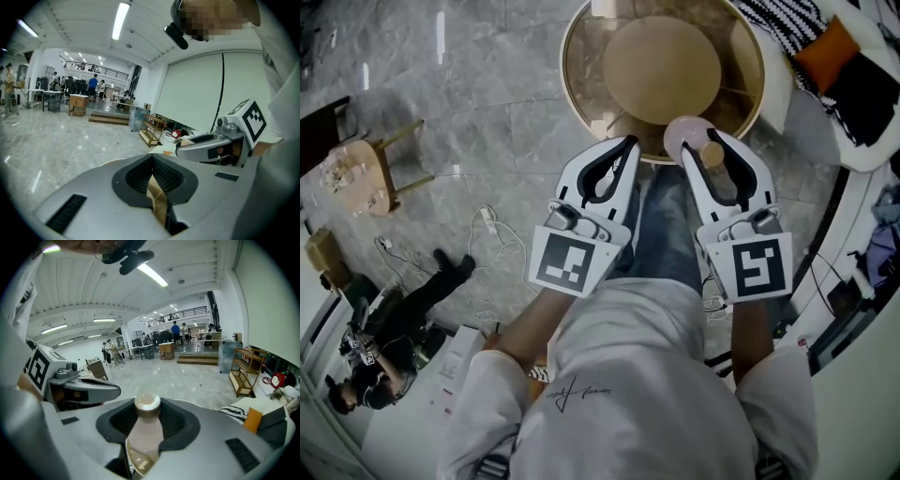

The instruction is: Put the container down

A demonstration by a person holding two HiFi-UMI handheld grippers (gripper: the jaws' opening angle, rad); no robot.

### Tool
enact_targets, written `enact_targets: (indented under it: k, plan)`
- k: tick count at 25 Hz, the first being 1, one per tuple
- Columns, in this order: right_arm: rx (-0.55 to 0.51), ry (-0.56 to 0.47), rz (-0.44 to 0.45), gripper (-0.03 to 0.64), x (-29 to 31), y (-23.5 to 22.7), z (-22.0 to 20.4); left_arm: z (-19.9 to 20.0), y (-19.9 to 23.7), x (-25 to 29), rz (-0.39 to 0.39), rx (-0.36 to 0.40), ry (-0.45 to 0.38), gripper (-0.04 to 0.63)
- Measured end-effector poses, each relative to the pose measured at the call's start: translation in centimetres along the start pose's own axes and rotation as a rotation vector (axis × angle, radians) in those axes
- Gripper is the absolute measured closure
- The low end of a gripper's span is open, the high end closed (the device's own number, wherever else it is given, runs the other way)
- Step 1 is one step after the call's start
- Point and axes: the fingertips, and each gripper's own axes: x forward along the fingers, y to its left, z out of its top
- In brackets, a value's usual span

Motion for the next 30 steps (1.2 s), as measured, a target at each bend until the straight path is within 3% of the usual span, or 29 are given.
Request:
enact_targets:
  k: [18,30]
  plan:
    - [0.003,0.043,0.031,0.474,2.3,-2.1,-3.7,-2.0,0.9,3.7,0.025,0.004,0.013,0.578]
    - [-0.049,0.068,0.08,0.474,4.5,-2.1,-6.0,-4.7,2.2,4.8,0.053,-0.007,0.037,0.578]
